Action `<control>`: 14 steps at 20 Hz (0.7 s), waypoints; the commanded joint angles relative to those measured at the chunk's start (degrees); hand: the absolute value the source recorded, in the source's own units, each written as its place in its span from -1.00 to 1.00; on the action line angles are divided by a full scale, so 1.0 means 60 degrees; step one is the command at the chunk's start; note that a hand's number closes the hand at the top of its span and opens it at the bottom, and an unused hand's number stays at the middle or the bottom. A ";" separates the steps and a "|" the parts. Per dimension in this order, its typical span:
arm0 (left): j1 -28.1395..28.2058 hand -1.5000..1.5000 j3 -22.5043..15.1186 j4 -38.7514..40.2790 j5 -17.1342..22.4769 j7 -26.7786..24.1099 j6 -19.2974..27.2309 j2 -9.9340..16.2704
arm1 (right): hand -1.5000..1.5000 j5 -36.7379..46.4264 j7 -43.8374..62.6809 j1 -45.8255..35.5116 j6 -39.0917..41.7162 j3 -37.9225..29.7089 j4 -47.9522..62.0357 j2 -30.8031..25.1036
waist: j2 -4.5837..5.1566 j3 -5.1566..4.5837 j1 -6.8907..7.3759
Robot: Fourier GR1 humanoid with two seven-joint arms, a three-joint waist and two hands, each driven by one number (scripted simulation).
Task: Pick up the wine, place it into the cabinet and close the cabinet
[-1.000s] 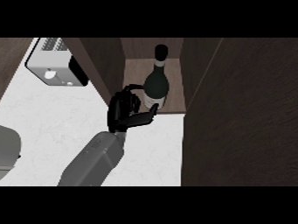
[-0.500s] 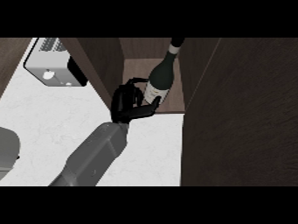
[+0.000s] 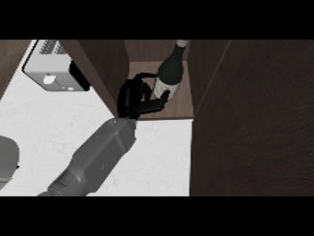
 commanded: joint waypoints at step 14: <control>-0.1074 1.00 -0.0089 0.1446 0.0873 0.0374 0.0282 -0.0005 | -1.00 0.0217 0.0435 -0.0149 -0.0170 0.0419 -0.0322 0.0070 | 0.0026 -0.0004 -0.0198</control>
